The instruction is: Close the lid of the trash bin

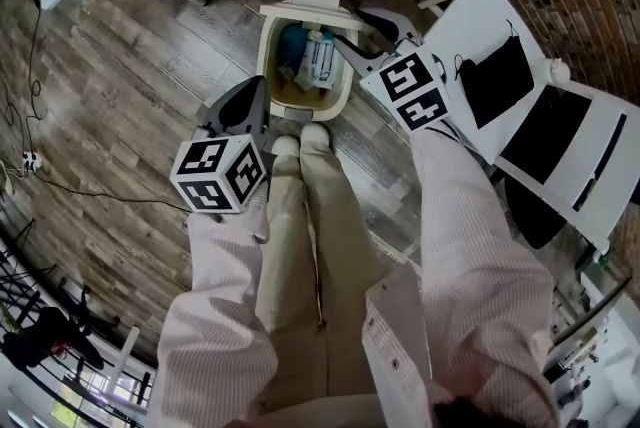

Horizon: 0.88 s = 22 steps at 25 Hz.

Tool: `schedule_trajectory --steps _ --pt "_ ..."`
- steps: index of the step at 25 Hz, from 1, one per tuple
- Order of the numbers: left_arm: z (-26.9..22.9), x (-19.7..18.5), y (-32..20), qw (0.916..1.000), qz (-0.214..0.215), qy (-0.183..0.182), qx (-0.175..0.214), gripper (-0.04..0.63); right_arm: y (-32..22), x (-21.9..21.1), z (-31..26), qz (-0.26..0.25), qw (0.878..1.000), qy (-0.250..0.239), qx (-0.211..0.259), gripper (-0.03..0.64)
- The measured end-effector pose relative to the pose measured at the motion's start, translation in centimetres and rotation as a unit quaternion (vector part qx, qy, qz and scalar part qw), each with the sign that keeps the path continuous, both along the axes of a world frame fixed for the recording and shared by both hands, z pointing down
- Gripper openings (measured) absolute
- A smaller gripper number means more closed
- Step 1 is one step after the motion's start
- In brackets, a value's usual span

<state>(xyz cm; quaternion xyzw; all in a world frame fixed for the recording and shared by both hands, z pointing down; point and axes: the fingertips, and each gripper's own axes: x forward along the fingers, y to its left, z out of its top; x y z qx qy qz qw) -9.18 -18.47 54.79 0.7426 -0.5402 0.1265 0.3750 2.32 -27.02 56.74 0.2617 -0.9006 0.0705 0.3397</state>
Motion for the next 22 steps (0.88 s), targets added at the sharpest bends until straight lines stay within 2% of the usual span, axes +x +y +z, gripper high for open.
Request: schedule_trajectory --steps 22 --pt "2.6 -0.6 4.5 0.9989 0.035 0.018 -0.025 -0.006 6.0 -0.4 2.9 0.055 0.998 -0.029 -0.032 0.210"
